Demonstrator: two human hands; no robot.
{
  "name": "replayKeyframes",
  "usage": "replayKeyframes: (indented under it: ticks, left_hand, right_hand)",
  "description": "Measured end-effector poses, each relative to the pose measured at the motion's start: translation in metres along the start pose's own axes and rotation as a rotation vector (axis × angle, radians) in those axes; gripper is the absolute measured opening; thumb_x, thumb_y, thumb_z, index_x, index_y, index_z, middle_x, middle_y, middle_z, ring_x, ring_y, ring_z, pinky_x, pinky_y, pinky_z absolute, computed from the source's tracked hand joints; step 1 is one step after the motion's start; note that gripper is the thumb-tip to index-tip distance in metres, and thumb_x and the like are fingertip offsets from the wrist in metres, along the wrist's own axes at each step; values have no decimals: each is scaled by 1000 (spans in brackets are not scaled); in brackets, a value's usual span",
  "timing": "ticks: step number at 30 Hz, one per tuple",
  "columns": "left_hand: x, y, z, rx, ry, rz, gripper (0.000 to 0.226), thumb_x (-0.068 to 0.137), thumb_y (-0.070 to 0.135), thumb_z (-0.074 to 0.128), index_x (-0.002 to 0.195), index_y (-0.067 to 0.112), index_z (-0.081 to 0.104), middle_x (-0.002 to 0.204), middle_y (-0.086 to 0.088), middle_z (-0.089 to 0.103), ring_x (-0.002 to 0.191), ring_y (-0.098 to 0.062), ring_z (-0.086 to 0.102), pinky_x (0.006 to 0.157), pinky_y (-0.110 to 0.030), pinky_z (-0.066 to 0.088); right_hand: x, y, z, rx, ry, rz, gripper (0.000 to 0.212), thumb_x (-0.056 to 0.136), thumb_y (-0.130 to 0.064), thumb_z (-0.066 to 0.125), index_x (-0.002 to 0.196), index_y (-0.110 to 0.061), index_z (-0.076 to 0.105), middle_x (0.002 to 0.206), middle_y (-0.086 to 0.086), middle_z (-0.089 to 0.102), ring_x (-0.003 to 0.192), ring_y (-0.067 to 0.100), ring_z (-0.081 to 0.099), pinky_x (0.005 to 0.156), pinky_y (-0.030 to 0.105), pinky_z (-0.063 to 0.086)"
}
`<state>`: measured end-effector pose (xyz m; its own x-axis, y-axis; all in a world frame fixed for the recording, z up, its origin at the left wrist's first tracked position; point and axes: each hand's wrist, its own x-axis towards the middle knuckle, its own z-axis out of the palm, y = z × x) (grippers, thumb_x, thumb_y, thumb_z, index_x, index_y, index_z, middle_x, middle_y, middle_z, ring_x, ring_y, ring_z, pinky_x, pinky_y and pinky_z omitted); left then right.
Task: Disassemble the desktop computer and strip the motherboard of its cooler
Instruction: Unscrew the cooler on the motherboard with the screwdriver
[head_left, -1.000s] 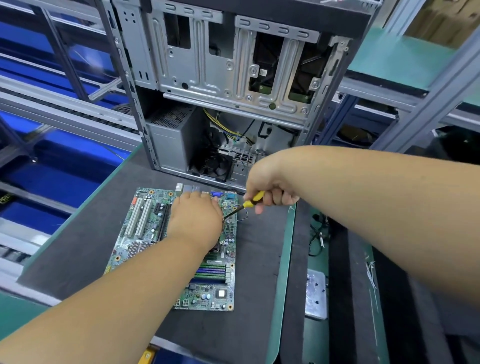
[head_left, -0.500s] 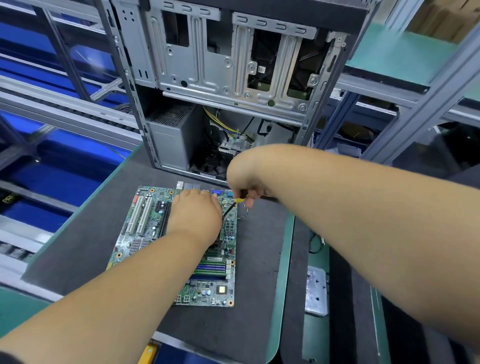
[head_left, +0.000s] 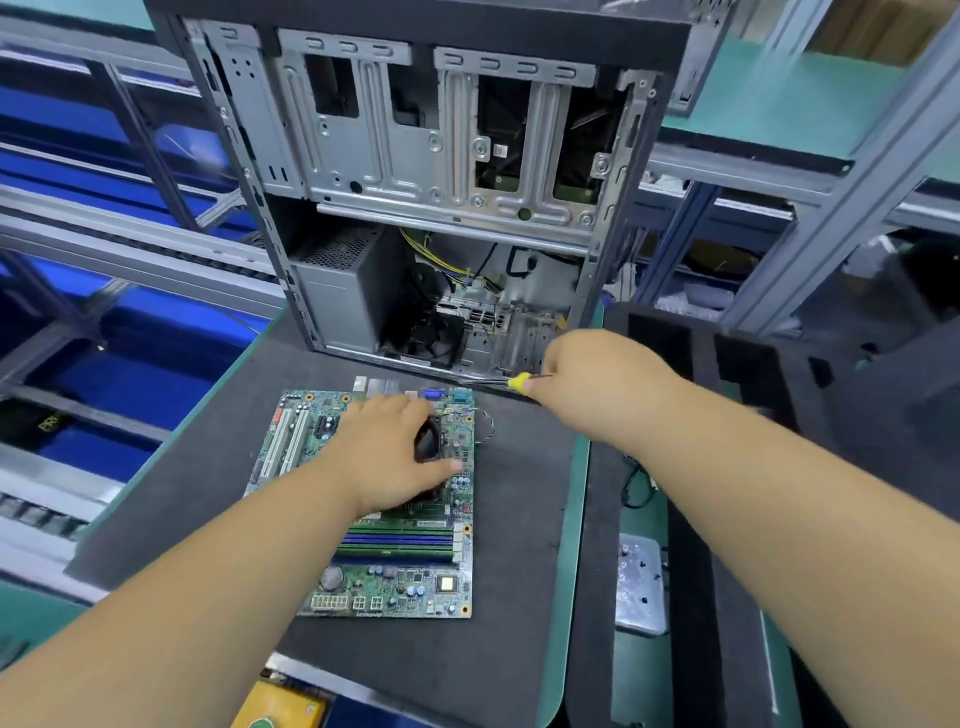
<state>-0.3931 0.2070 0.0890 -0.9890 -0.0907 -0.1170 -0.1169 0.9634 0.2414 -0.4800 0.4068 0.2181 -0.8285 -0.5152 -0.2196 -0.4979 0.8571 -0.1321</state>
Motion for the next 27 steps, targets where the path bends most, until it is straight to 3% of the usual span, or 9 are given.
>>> replayKeyframes:
  ticks: [2, 7, 13, 17, 20, 24, 27]
  left_hand:
    - [-5, 2, 0, -58, 63, -28, 63, 77, 65, 59, 127, 27, 51, 120, 3, 54, 117, -24, 43, 102, -38, 29]
    - [-12, 11, 3, -134, 248, -28, 60, 64, 51, 54, 116, 21, 62, 108, 4, 62, 105, -23, 50, 98, -37, 37]
    - [-6, 6, 3, -237, 221, -66, 60, 60, 47, 56, 114, 21, 63, 104, 7, 59, 106, -18, 47, 86, -26, 35]
    - [-4, 2, 6, -253, 215, -62, 57, 61, 48, 56, 113, 24, 62, 98, 15, 50, 102, -12, 43, 83, -25, 33]
    - [-6, -1, 11, -251, 222, -29, 49, 68, 47, 66, 111, 26, 61, 100, 15, 53, 100, -9, 41, 84, -24, 32]
    - [-15, -4, 11, -610, 377, -96, 23, 85, 27, 70, 107, 29, 62, 109, 10, 58, 104, -8, 53, 94, -28, 41]
    - [-31, -7, 19, -890, 397, -242, 26, 87, 32, 69, 109, 37, 58, 116, 6, 60, 108, -9, 58, 92, -29, 48]
  right_hand:
    - [-8, 13, 18, 155, -5, 84, 43, 94, -46, 53, 76, -8, 60, 72, 6, 57, 76, 29, 59, 60, 31, 42]
    - [-19, 16, 56, 339, 39, 151, 38, 91, -44, 54, 80, -9, 64, 77, 10, 68, 78, 32, 64, 66, 33, 50]
    - [-26, 20, 75, 588, 35, 217, 17, 80, -45, 58, 83, -29, 54, 74, -7, 62, 71, 18, 59, 55, 30, 39]
    - [-31, 22, 88, 753, 28, 246, 19, 75, -45, 56, 82, -28, 50, 70, -5, 64, 63, 19, 56, 56, 29, 41]
    - [-36, 23, 97, 874, 105, 215, 12, 77, -38, 63, 80, -31, 54, 69, -6, 66, 54, 14, 52, 52, 28, 40]
    - [-45, 22, 102, 1042, 256, 117, 8, 81, -31, 71, 79, -31, 63, 67, -13, 62, 51, 2, 45, 51, 21, 34]
    - [-50, 19, 103, 1091, 314, 85, 7, 82, -34, 71, 82, -34, 64, 73, -13, 66, 57, 1, 48, 54, 18, 33]
